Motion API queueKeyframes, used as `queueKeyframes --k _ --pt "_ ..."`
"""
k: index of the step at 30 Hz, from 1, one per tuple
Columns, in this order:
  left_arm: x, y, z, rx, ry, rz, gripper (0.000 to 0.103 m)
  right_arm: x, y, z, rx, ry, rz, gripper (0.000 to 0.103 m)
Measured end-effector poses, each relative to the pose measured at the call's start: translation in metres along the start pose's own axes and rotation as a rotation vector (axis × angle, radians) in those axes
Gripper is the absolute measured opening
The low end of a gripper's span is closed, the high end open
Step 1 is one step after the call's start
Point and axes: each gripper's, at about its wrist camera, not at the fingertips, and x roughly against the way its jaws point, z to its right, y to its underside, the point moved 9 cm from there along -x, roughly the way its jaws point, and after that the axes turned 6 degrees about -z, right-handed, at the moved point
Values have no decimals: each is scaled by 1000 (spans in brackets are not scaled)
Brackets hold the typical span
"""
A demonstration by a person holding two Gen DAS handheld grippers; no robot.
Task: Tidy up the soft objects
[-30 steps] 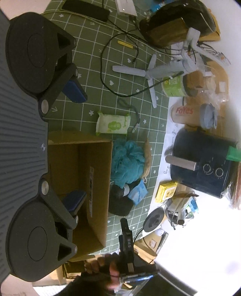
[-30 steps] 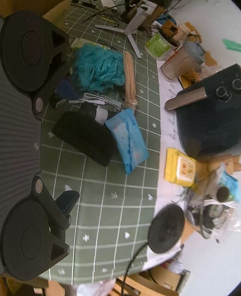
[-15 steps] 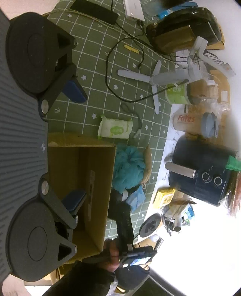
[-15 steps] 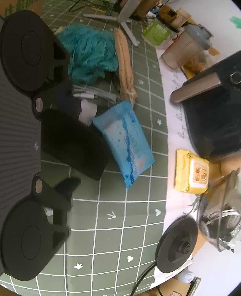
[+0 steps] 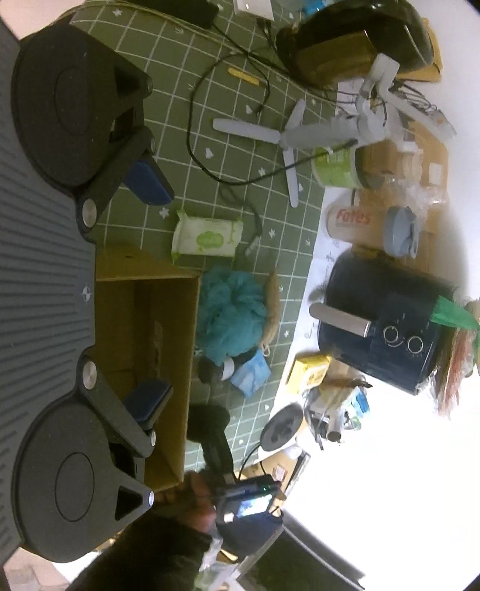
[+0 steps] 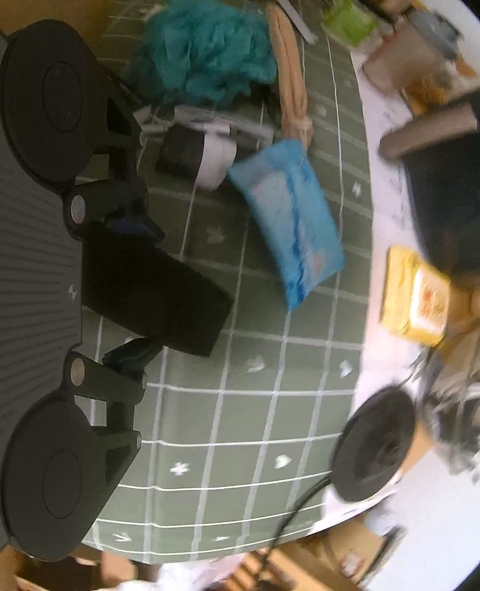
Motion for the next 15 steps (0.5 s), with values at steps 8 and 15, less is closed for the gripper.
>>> queueKeyframes --k 8,15 --pt "0 -21 -6 -13 9 26 103 1 7 -3 -10 -19 22 51" --pt "-16 -46 -16 -30 -5 -17 103 37 11 3 20 -15 70 50"
